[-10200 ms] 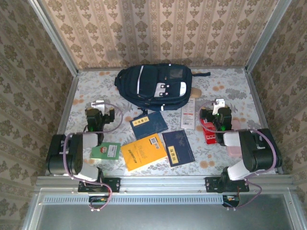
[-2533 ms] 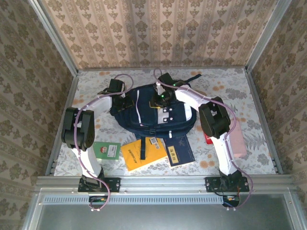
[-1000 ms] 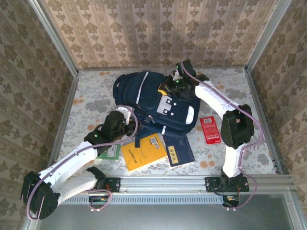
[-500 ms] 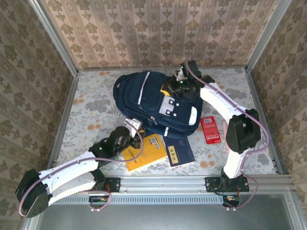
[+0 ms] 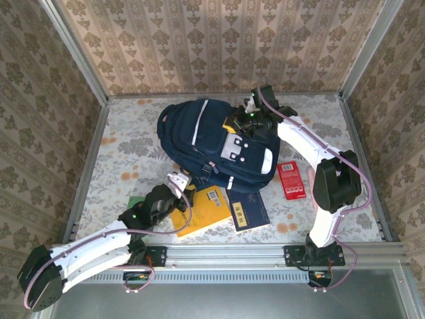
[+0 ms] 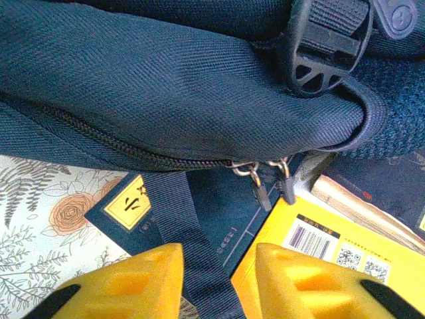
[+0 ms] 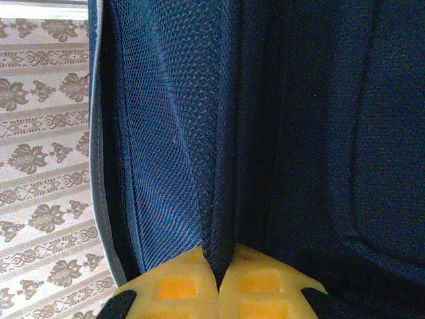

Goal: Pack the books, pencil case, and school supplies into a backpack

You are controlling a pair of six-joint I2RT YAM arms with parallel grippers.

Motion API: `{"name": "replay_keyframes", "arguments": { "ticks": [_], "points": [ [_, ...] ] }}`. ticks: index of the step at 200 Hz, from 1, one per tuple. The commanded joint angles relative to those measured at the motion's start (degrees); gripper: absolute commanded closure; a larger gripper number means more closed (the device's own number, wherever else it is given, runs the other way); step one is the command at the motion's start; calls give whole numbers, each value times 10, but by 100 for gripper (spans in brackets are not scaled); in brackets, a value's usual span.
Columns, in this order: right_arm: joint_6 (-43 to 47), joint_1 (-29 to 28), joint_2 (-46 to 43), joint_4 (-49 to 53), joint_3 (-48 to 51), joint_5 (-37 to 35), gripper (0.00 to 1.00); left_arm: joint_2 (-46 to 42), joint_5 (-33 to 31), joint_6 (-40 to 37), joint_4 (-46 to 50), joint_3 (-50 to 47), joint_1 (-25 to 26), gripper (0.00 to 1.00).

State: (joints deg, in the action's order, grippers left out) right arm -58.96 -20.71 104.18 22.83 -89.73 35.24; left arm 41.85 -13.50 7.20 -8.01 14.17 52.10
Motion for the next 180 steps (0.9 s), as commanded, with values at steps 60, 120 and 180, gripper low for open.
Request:
{"name": "replay_keyframes", "arguments": {
  "ticks": [60, 120, 180],
  "points": [
    [-14, 5, -51, -71, -11, 51, 100, 77, 14, -13, -87, 6, 3, 60],
    [-18, 4, -46, -77, -8, 53, 100, 131, 14, 6, -133, 9, -19, 61],
    [-22, 4, -42, -82, -4, 56, 100, 178, 37, 10, -168, 24, -31, 62]
  ]
}}
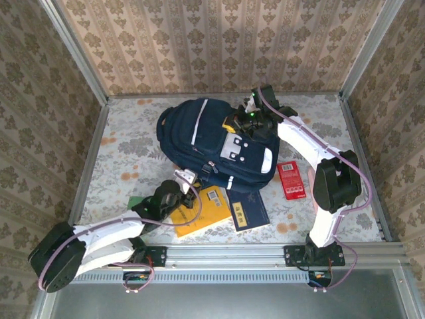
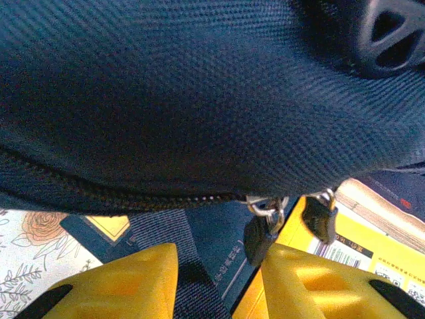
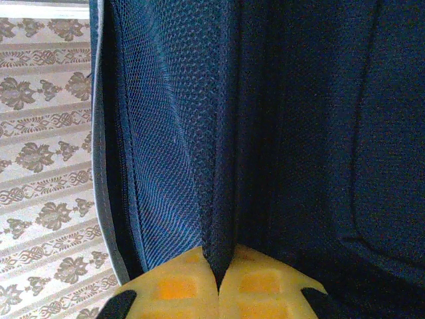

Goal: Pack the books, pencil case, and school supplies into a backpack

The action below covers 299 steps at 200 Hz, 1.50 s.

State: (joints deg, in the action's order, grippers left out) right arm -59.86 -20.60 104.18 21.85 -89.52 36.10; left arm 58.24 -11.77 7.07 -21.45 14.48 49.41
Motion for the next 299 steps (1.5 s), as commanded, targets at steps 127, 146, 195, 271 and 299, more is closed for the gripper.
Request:
{"name": "replay_keyframes", "arguments": {
  "ticks": [127, 146, 195, 271, 299],
  "points": [
    [-9, 3, -37, -72, 2, 44, 100, 44, 31, 26, -33, 39, -29, 88],
    [-3, 3, -38, -66, 1, 40, 100, 36, 31, 31, -28, 32, -34, 93],
    [20, 4, -36, -40, -8, 27, 100, -10, 6, 43, 12, 16, -41, 100],
    [78, -13, -29, 12, -41, 14, 100, -64, -53, 82, 93, 13, -88, 100],
    [96, -21, -23, 30, -58, 13, 100, -63, -62, 107, 127, 28, -117, 100]
  ]
}}
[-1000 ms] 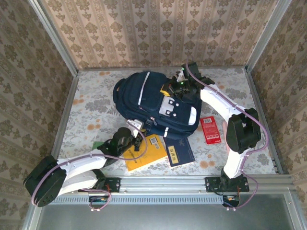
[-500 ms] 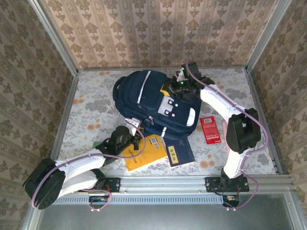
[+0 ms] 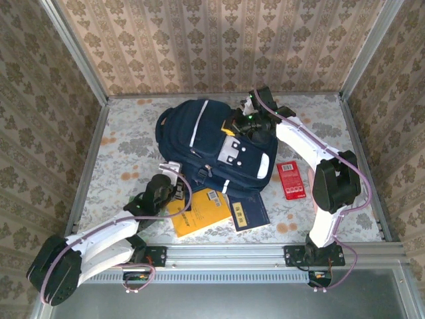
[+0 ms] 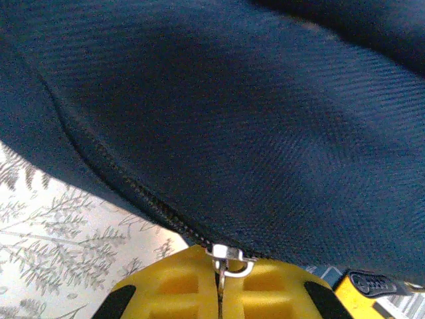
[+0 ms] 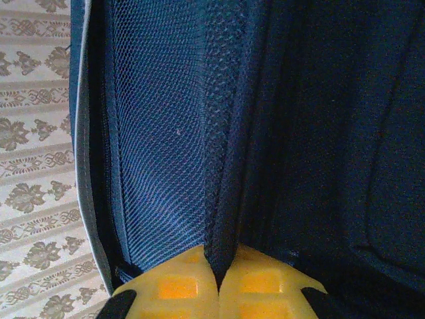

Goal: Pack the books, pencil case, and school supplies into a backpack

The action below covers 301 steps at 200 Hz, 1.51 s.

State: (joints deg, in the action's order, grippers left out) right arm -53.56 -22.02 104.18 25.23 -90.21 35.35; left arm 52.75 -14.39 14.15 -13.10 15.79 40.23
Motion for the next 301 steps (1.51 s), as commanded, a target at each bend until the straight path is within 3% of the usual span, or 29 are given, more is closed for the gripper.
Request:
{"name": "replay_keyframes", "arguments": {
  "ticks": [1, 58, 74, 81, 114, 138, 181, 192, 206, 220, 252, 275, 301],
  "points": [
    [34, -6, -23, -2, -52, 21, 100, -8, -35, 39, 45, 16, -27, 100],
    [148, -38, 12, 135, -130, -70, 100, -7, 34, 55, 80, 62, -60, 100],
    [164, -38, 30, 164, -148, -99, 69, -3, 71, 67, 92, 76, -60, 100],
    [169, -38, 35, 175, -154, -117, 60, -3, 90, 71, 94, 80, -59, 100],
    [188, -38, 27, 201, -159, -202, 39, -14, 139, 91, 100, 85, -47, 100],
    [178, -39, 5, 223, -155, -265, 37, -13, 177, 108, 99, 95, -37, 100],
    [194, -57, -64, 281, -140, -465, 54, 36, 219, 138, 146, 164, 3, 100],
    [211, -71, -81, 297, -135, -533, 56, 56, 233, 145, 149, 182, 17, 100],
    [226, -92, -101, 305, -120, -568, 56, 81, 253, 152, 147, 206, 32, 100],
    [220, -103, -117, 318, -102, -569, 56, 103, 269, 153, 149, 230, 47, 100],
    [139, -104, -201, 275, 9, -451, 54, 132, 272, 134, 166, 272, 79, 100],
    [21, -106, -292, 198, 122, -369, 47, 140, 277, 136, 163, 284, 82, 100],
    [-151, -138, -391, 113, 257, -350, 47, 157, 293, 134, 160, 304, 84, 100]
  ]
}}
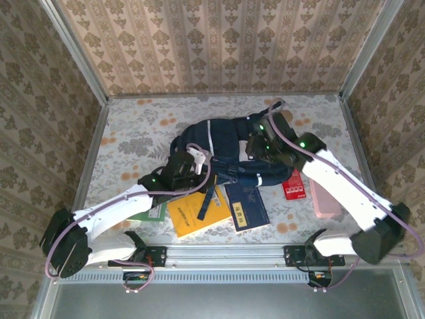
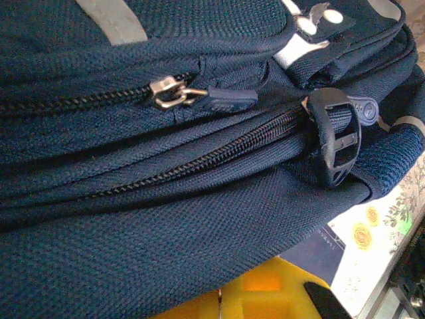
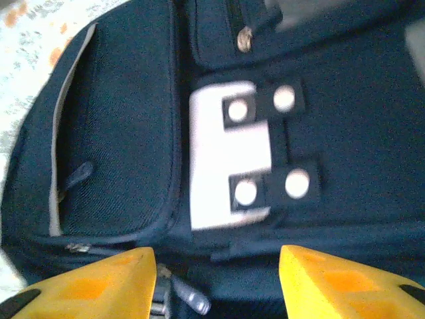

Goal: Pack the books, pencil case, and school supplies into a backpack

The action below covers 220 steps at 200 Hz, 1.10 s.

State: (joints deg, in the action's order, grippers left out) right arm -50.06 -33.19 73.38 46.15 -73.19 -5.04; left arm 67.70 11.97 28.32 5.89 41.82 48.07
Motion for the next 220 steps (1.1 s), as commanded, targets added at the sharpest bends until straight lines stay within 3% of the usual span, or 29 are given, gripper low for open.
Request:
{"name": "replay_keyframes", "arguments": {
  "ticks": [1, 38, 71, 108, 126, 140, 177, 220],
  "points": [
    [-191, -28, -85, -98, 91, 53, 47, 9, 30, -8, -30, 44, 6, 100],
    [-382, -74, -160, -247, 245, 28, 45, 28, 45, -10, -28, 60, 10, 100],
    [-462, -109, -156, -316, 304, -8, 40, 33, 50, -9, -26, 67, 14, 100],
    [-481, -124, -114, -368, 321, -22, 40, 33, 53, -8, -23, 73, 20, 100],
    [-455, -124, -118, -382, 331, -67, 49, 33, 54, -8, -18, 77, 23, 100],
    [-453, -122, -128, -369, 341, -103, 51, 29, 52, -6, -13, 77, 24, 100],
    [-459, -110, -154, -359, 350, -76, 45, 23, 33, -12, 14, 86, 22, 100],
    [-487, -113, -226, -320, 367, -63, 44, 37, 33, -9, 15, 110, 21, 100]
  ]
}}
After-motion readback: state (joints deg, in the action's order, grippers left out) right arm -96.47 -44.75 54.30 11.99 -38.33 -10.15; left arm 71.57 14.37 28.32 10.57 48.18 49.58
